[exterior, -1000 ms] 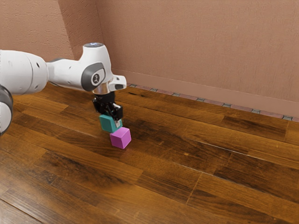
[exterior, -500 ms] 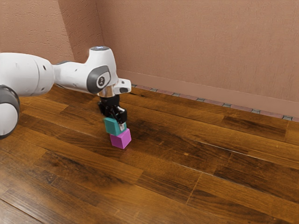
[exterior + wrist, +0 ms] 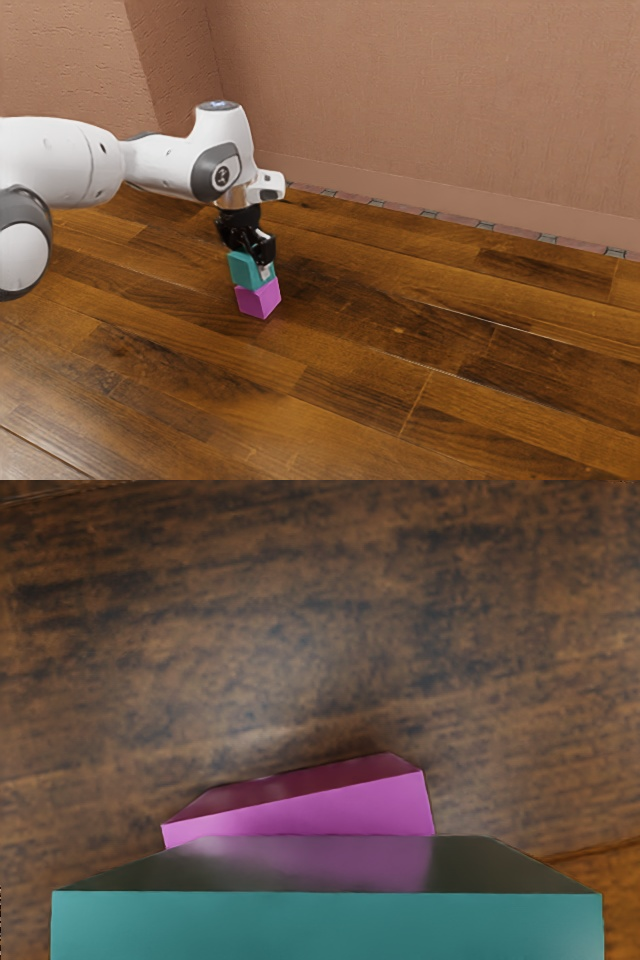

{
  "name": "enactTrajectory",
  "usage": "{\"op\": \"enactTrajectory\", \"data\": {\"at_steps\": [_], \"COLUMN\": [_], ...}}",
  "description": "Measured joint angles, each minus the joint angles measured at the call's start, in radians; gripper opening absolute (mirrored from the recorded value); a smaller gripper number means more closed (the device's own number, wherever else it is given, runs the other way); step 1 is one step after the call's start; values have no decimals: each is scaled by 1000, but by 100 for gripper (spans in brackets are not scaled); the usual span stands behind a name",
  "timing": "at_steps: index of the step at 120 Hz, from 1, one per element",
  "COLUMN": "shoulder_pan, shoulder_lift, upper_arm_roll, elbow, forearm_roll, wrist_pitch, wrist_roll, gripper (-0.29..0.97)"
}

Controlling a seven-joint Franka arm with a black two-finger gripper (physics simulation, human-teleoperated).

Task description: Pick up the blue block with one arm, and put the blue block on the pink block with one arm

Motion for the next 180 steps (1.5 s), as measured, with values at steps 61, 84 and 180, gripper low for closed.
{"op": "enactTrajectory", "data": {"at_steps": [61,84,180], "shoulder_pan": [-2,-3,-3], "shoulder_lift": [-4,-17,-119], "upper_arm_roll": [4,5,8], "elbow": [-14,-34,-79], "forearm_roll": [-9,-22,-47], "wrist_pitch": [50,54,54], "wrist_roll": [34,38,57], "gripper": [39,39,65]}}
